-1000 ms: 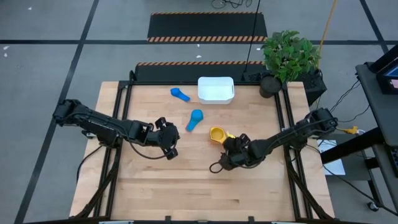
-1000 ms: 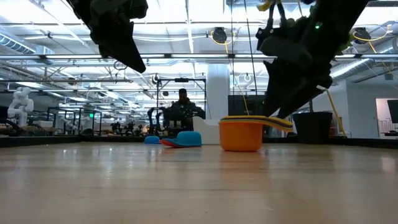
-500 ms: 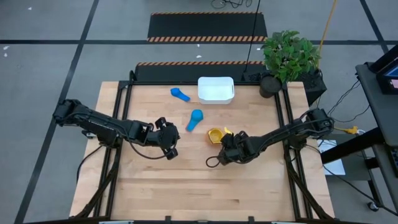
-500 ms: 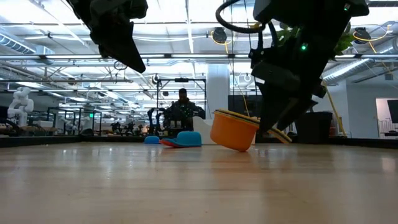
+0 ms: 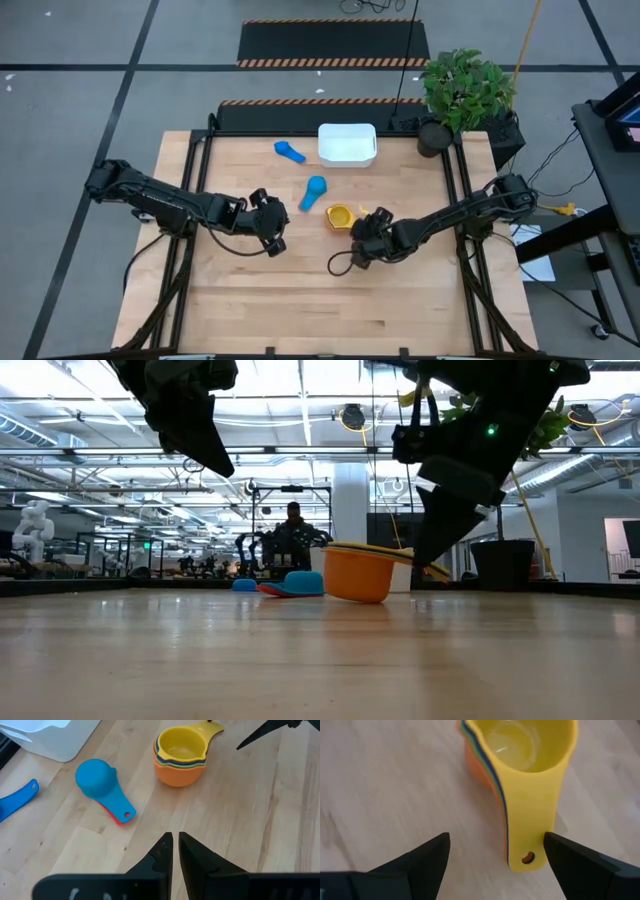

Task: Nest measuring cups in basket
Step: Put the nested measuring cups into the white bin, then adjust the nested measuring cups

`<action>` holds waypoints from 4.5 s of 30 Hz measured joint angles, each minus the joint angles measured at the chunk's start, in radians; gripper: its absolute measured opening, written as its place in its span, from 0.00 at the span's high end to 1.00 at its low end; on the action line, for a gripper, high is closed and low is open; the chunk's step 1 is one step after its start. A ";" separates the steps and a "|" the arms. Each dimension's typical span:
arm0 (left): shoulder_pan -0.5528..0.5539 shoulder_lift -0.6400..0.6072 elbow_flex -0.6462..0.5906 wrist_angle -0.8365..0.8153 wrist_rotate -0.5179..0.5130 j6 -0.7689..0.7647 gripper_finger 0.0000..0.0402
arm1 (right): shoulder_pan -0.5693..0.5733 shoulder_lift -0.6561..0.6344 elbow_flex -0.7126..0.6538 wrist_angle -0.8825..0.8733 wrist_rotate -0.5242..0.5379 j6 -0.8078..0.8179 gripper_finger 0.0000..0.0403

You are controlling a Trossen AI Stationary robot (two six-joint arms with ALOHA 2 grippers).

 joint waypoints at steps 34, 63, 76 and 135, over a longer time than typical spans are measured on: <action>0.000 0.000 0.000 0.013 -0.019 0.004 0.91 | -0.113 -0.088 -0.119 0.141 -0.105 -0.213 0.22; 0.000 0.001 0.000 0.113 -0.018 0.046 0.91 | -0.091 -0.088 -0.172 0.438 -0.091 -0.320 0.67; 0.000 0.001 0.000 0.115 -0.018 0.054 0.91 | -0.030 0.017 -0.172 0.597 -0.086 -0.361 0.81; 0.041 0.500 0.000 0.731 0.232 0.161 0.91 | -0.006 -0.149 -0.172 0.365 -0.310 -0.635 0.67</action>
